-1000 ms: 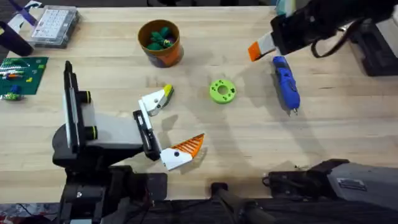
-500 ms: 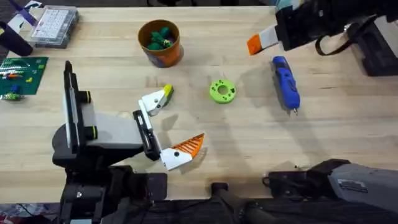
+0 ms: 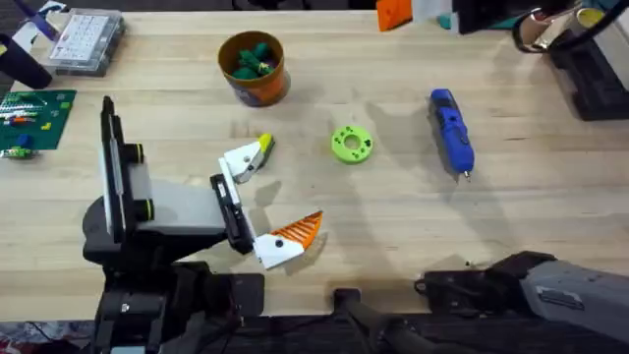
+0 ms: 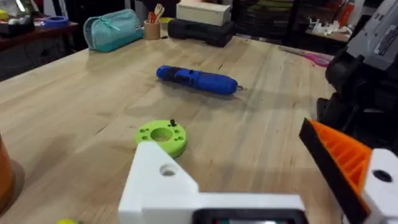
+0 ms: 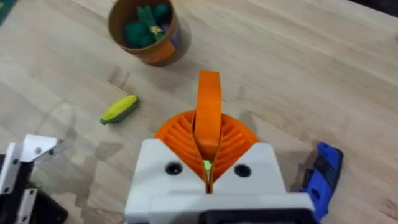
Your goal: Pick up the gripper from the table and insert it into the empty holder that is missing its gripper. Then pick up a screw, insert it into the mounting hole, and use the screwdriver to tighten it. Finally, clean up the table by picking up the vegetable and placing it into the bucket.
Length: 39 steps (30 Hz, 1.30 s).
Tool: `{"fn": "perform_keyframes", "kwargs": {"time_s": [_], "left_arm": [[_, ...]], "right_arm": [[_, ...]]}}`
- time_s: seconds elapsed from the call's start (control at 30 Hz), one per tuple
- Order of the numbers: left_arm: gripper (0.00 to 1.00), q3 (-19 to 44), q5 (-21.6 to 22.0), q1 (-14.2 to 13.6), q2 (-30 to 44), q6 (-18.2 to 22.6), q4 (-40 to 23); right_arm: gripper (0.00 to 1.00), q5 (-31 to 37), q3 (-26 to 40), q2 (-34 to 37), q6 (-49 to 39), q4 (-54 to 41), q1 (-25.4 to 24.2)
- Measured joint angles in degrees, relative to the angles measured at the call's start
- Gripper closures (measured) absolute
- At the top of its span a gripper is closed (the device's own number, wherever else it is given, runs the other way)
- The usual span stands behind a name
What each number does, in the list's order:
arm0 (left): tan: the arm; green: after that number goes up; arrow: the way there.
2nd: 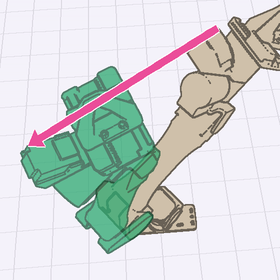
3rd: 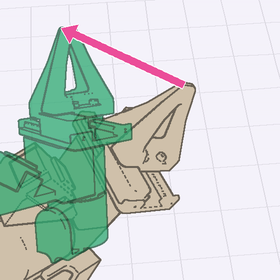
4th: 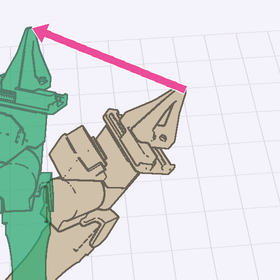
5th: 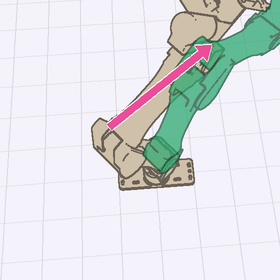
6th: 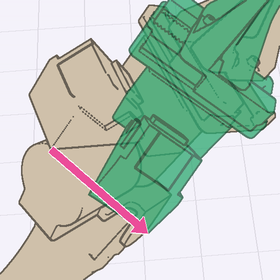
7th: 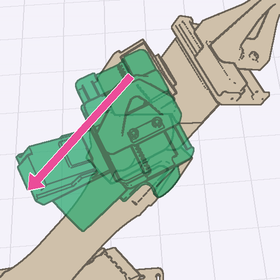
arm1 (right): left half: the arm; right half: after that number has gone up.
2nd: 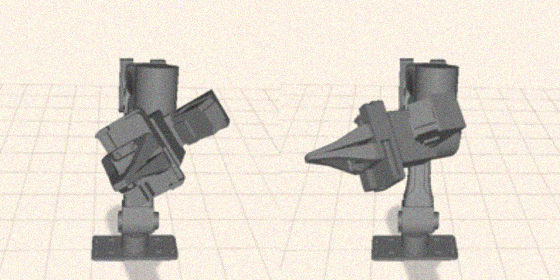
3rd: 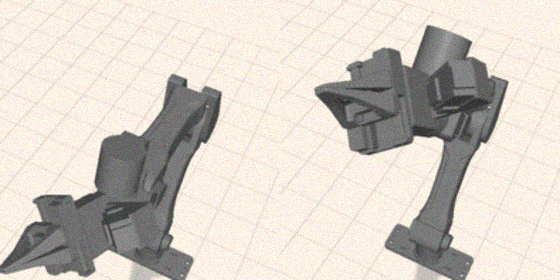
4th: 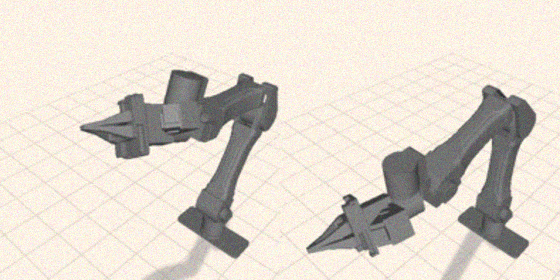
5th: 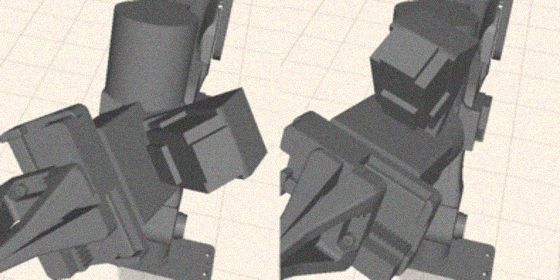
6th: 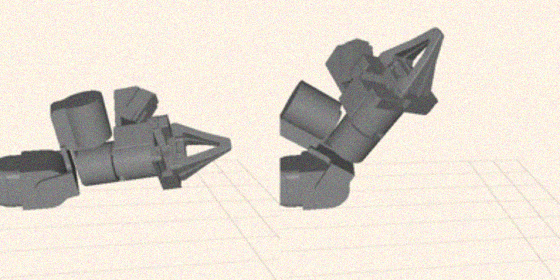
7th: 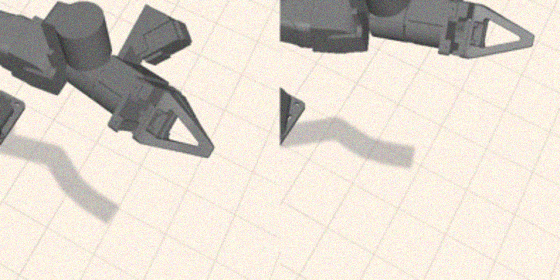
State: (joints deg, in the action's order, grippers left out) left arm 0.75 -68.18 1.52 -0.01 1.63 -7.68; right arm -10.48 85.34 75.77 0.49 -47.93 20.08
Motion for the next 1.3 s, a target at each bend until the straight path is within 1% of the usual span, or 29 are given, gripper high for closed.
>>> {"fn": "perform_keyframes", "kwargs": {"time_s": [0.27, 0.37, 0.5, 0.63, 0.7, 0.8, 1.03, 1.17, 1.3], "left_arm": [[0.014, 0.0, 0.01, 0.0, 0.01, 0.01, 0.0], [0.014, 0.0, 0.02, 0.0, 0.01, 0.0, 0.0], [0.014, 0.0, 0.01, 0.0, 0.0, 0.0, -0.01], [0.014, 0.0, 0.0, 0.0, 0.01, 0.0, 0.0], [0.014, 0.0, 0.02, 0.0, 0.01, 0.0, 0.0], [0.014, 0.0, 0.02, 0.0, 0.02, 0.0, 0.0], [0.014, 0.0, 0.02, 0.0, 0.01, 0.0, 0.0], [0.014, 0.0, 0.02, 0.0, 0.02, 0.0, 0.0], [0.014, 0.0, 0.02, 0.0, 0.01, 0.0, 0.0]], "right_arm": [[0.992, -7.16, -0.03, -1.27, 1.32, 4.5, 0.0], [0.992, -9.75, -1.4, -1.95, 2.8, 9.08, -0.01], [0.992, -12.96, -8.37, -4.97, 6.16, 20.54, -0.04], [0.992, -14.86, -16.5, -8.05, 10.72, 29.4, -0.06], [0.992, -17.16, -20.14, -8.88, 13.07, 33.83, -0.49], [0.992, -22.44, -24.9, -9.16, 17.53, 41.18, -2.19], [0.992, -35.52, -35.77, -9.16, 30.42, 60.05, -9.24], [0.992, -42.88, -39.59, -8.67, 37.77, 70.43, -11.82], [0.992, -49.51, -41.84, -5.64, 45.2, 80.86, -12.8]]}}
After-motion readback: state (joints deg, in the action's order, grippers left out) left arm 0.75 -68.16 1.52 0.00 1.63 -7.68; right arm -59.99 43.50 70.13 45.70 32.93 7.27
